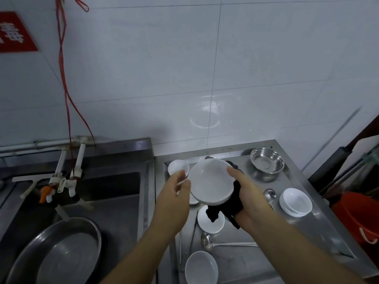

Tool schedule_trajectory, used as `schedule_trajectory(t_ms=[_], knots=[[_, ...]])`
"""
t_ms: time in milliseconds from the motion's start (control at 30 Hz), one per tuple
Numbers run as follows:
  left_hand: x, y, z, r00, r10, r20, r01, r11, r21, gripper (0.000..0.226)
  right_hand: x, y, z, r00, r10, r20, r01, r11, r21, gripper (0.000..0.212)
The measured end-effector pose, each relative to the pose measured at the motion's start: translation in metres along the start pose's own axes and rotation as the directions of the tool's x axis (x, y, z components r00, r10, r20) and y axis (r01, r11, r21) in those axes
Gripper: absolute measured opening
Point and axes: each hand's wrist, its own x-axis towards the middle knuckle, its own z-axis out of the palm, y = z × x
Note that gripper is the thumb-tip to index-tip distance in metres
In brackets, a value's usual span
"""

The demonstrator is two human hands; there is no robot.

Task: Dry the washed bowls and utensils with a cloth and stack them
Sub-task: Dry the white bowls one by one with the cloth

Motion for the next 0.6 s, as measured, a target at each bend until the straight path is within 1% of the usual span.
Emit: schedule_trajectory(t_ms=[67,133,167,233,333,433,500,600], knots=[[0.002,0.000,0.004,0.994,-0.100,0.038,0.105,0.980,-0.168,0.032,0.003,0.000,-0.009,1.000,0.026,-0.011,-0.026,1.000,0.009,0.055],[0.000,0.004,0.009,0.979,-0.173,0.104,0.199,0.920,-0.337,0.026,0.005,0.000,-0.015,0.999,0.045,-0.024,-0.044,0.999,0.013,0.070],[-0.001,0.006,0.011,0.970,-0.200,0.137,0.240,0.884,-0.402,0.025,0.005,-0.001,-0.019,0.998,0.046,-0.040,-0.045,0.999,0.018,0.073],[0.000,0.009,0.016,0.955,-0.233,0.186,0.294,0.835,-0.465,0.022,0.005,-0.003,-0.028,0.998,0.037,-0.046,-0.035,0.999,0.041,0.065],[0.002,0.009,0.029,0.937,-0.247,0.248,0.338,0.821,-0.461,0.018,0.006,-0.007,-0.048,0.999,0.014,-0.051,-0.013,1.000,0.010,0.048],[0.005,0.009,0.048,0.930,-0.245,0.272,0.346,0.830,-0.436,0.021,0.009,-0.017,-0.074,0.994,-0.022,-0.108,0.017,0.999,-0.040,0.025],[0.008,0.010,0.064,0.930,-0.249,0.269,0.345,0.842,-0.415,0.022,0.013,-0.023,-0.093,0.988,-0.057,-0.142,0.044,0.995,-0.093,0.025],[0.015,0.012,0.092,0.927,-0.257,0.273,0.348,0.860,-0.374,0.020,0.022,-0.034,-0.125,0.968,-0.133,-0.215,0.091,0.977,-0.195,0.039]])
